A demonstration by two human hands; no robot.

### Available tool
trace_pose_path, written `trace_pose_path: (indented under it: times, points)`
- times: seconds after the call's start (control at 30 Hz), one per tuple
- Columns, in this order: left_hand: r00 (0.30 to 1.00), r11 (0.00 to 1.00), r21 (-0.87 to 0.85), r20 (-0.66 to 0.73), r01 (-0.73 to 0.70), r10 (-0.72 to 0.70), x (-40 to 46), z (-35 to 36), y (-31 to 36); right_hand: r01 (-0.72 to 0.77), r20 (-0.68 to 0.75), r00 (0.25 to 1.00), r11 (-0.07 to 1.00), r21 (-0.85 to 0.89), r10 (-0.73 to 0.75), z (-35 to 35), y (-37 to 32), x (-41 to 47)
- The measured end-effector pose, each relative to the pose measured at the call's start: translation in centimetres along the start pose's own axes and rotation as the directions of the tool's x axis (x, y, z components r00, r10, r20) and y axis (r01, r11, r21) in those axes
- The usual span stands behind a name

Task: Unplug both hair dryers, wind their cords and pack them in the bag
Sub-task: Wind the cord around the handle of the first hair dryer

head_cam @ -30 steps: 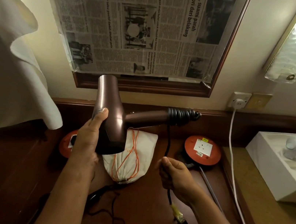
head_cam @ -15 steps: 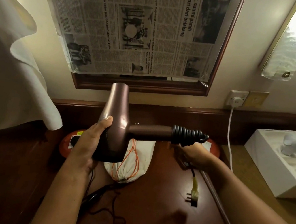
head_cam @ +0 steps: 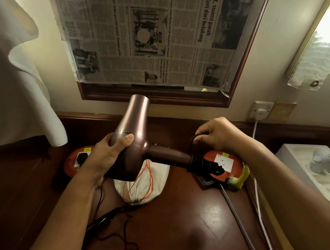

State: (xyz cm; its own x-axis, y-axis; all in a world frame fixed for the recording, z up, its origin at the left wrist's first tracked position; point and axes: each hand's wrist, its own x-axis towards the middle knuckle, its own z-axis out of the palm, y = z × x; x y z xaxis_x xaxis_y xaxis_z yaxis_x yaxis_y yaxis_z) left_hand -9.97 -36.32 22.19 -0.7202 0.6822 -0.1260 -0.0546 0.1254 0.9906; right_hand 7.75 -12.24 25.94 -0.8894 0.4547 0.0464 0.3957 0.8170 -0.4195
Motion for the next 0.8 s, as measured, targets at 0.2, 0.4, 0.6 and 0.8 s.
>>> trace_pose_path:
  times: [0.2,0.4,0.6,0.8]
  points:
    - [0.995,1.000,-0.016,-0.098,-0.008,0.006,0.5,1.5,-1.1,-0.014,-0.047,0.999,0.996,-0.088,0.010,-0.4,-1.9,-1.5]
    - [0.984,0.998,-0.061,-0.176,0.012,-0.022,1.1,2.3,-2.2,-0.067,-0.033,0.997,0.989,-0.134,0.063,0.7,-4.0,-3.0]
    - [0.962,0.993,-0.116,-0.272,-0.022,-0.010,1.1,2.3,-2.5,-0.213,0.016,0.977,0.975,0.059,0.212,3.5,-5.2,-4.5]
    - [0.946,0.989,-0.143,-0.325,-0.038,-0.011,1.2,2.0,-2.4,-0.167,-0.166,0.964,0.958,0.235,0.208,6.7,-4.9,-6.1]
